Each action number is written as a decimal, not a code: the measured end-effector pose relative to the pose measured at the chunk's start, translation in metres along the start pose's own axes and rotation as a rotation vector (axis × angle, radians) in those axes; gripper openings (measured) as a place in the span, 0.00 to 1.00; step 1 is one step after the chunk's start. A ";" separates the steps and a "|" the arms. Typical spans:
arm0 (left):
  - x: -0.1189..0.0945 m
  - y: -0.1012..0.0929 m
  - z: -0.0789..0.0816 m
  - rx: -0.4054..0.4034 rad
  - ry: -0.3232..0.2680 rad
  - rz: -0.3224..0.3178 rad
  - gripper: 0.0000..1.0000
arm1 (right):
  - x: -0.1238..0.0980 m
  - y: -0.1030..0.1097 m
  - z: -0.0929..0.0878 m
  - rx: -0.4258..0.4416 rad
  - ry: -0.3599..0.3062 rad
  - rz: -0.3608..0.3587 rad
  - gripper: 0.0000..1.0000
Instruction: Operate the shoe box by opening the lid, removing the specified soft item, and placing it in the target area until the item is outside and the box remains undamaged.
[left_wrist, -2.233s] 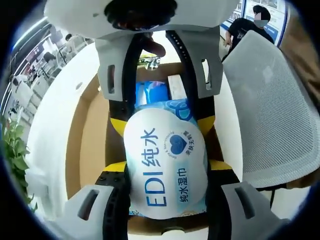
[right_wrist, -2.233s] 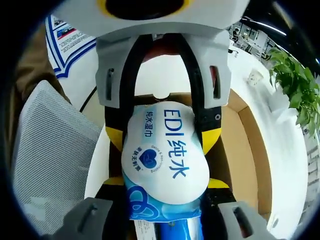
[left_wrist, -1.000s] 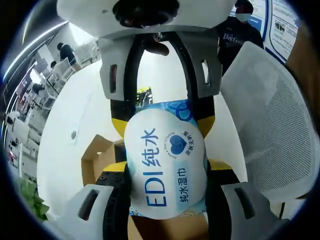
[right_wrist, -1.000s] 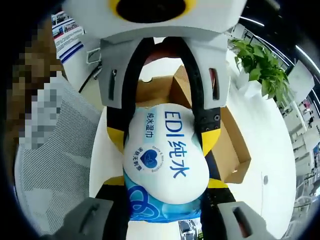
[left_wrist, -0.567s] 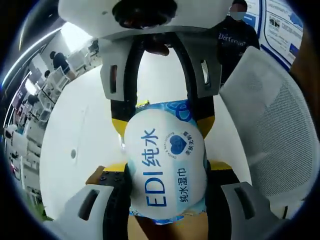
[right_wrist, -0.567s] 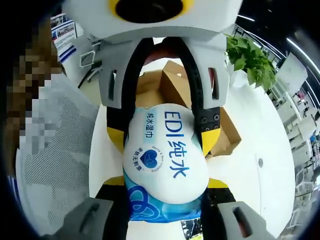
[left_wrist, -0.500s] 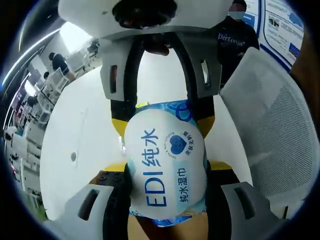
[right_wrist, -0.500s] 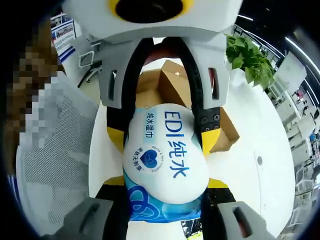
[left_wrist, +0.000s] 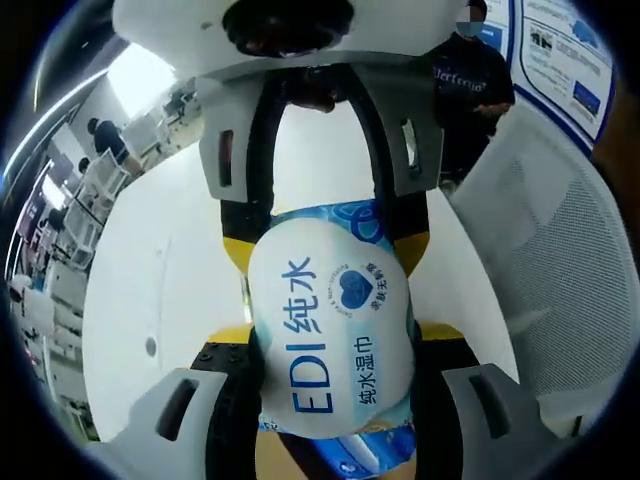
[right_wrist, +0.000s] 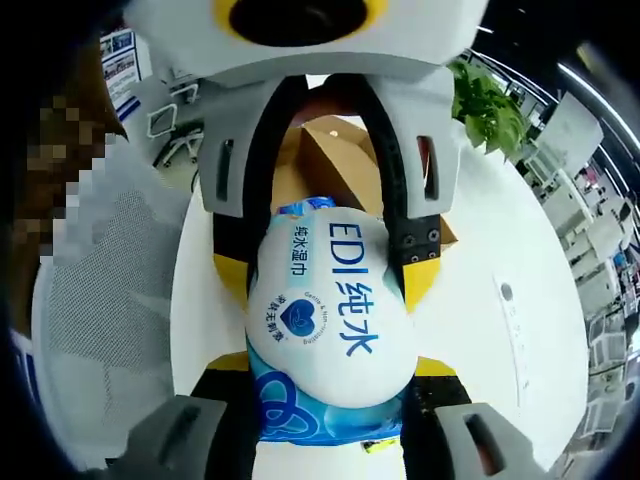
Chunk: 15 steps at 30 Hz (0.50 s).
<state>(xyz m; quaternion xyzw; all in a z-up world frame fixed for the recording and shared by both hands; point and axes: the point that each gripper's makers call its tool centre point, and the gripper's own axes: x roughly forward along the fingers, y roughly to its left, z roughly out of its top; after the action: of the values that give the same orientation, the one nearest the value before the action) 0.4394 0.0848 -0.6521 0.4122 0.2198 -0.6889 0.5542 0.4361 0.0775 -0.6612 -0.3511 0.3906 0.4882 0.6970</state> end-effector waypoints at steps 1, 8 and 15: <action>0.002 0.001 0.002 0.001 0.000 -0.004 0.59 | -0.001 -0.002 -0.003 0.003 0.000 0.001 0.53; 0.012 0.013 0.011 0.018 0.001 -0.020 0.59 | -0.005 -0.012 -0.016 0.021 0.002 -0.006 0.53; 0.023 0.026 0.019 0.012 -0.008 -0.014 0.59 | -0.008 -0.026 -0.029 0.017 0.008 -0.004 0.53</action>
<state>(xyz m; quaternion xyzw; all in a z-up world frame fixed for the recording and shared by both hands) 0.4566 0.0494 -0.6558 0.4110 0.2164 -0.6959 0.5477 0.4533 0.0423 -0.6645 -0.3481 0.3969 0.4819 0.6994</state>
